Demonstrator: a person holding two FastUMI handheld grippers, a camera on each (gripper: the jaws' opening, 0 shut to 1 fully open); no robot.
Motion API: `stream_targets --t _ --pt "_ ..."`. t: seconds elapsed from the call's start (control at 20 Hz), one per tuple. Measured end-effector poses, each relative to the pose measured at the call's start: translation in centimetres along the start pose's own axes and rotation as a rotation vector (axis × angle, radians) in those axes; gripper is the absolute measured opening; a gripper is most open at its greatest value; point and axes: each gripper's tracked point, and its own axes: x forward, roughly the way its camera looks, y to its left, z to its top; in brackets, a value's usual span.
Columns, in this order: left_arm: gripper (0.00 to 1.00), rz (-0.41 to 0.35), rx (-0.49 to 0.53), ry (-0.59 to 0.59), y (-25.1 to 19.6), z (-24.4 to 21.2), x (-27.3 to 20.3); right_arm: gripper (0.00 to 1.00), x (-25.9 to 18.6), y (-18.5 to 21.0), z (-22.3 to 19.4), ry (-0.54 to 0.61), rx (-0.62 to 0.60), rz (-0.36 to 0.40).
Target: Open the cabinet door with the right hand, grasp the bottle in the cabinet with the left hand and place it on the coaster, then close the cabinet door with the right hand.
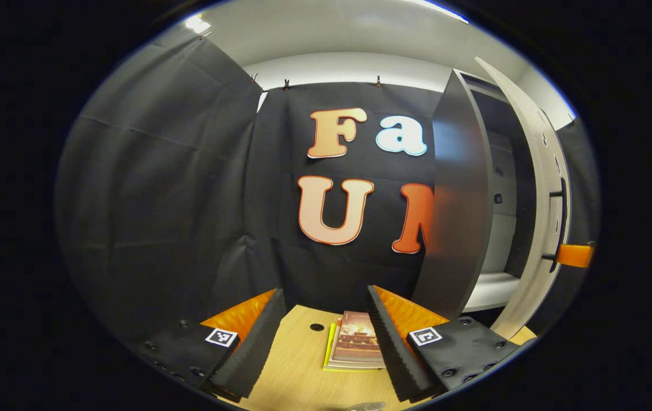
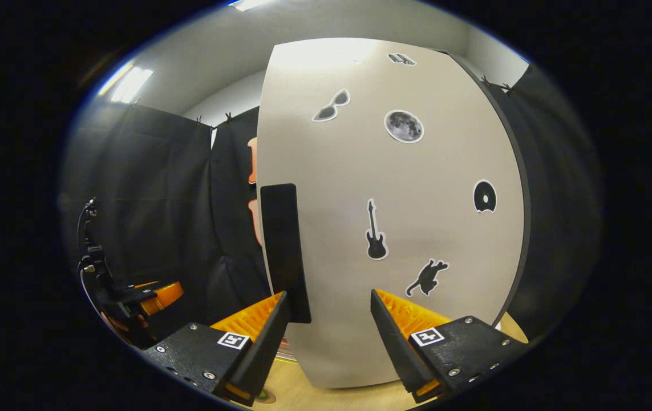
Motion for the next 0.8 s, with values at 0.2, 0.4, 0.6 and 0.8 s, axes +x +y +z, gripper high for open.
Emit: stream_targets --t 0.2,0.4,0.6,0.8 --pt "0.94 -0.05 0.024 -0.032 -2.0 1.9 0.4 0.88 0.1 0.1 -0.2 -0.001 -0.023 -0.029" --pt "0.93 -0.09 0.025 -0.047 -4.5 3.2 -0.5 0.89 0.4 -0.2 -0.1 0.013 -0.023 -0.041" --pt "0.96 -0.15 0.034 -0.073 -7.9 5.3 -2.2 0.89 -2.1 -0.5 2.3 -0.044 -0.053 -0.023" --pt "0.93 -0.189 0.039 -0.077 -10.7 6.4 -4.2 0.89 -6.6 -2.6 4.4 -0.076 -0.079 -0.04"
